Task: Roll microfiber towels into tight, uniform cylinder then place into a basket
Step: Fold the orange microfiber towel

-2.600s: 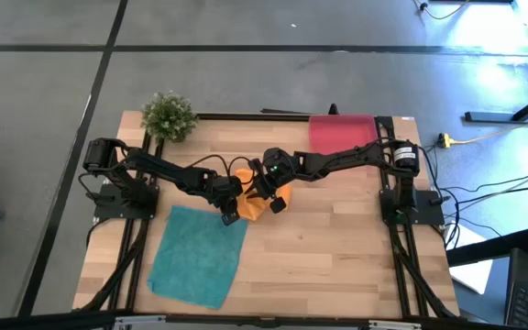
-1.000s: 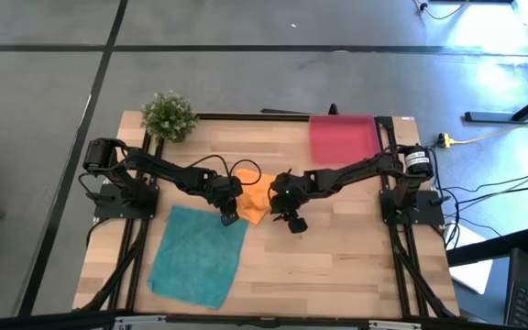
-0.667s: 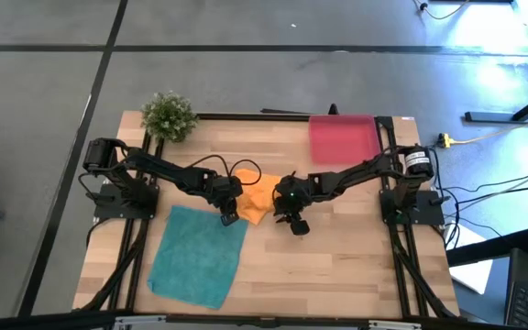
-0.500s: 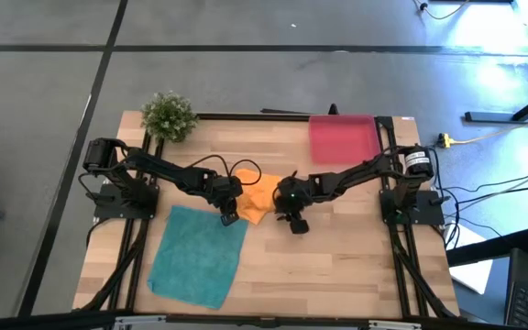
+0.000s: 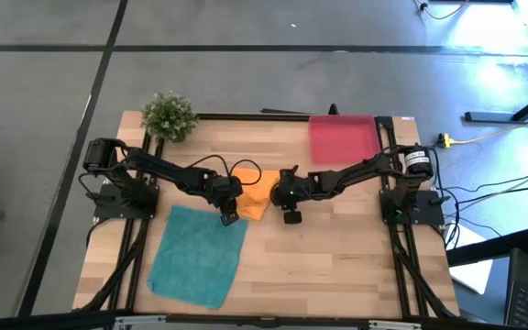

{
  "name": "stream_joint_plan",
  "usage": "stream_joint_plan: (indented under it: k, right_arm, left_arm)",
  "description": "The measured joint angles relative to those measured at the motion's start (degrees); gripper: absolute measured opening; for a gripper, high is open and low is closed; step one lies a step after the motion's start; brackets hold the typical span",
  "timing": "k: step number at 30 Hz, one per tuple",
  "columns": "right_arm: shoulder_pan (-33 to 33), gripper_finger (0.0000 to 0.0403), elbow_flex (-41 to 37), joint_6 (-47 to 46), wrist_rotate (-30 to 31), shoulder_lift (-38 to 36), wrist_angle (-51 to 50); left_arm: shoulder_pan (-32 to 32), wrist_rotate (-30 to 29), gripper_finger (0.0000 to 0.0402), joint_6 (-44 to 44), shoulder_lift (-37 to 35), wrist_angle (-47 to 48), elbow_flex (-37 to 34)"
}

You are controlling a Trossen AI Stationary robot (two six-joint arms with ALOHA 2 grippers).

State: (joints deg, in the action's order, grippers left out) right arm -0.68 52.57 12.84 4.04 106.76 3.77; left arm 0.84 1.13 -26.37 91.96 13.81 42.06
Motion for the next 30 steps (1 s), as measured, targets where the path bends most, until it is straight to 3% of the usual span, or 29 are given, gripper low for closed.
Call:
stream_joint_plan:
  k: [12, 24, 30]
  right_arm:
    - [-3.9, 0.0122, 5.5, 10.0, 2.1, 0.0, 0.2]
    - [-9.3, 0.0122, 5.5, 10.2, 1.9, 0.0, 7.5]
    - [-8.6, 0.0122, 5.5, 9.8, 1.9, -3.7, 4.4]
  left_arm:
    - [0.0, 0.0, 0.0027, 0.0, 0.0, 0.0, 0.0]
    - [0.0, 0.0, 0.0027, 0.0, 0.0, -0.1, 0.0]
    - [0.0, 0.0, 0.0027, -0.1, 0.0, -0.1, 0.0]
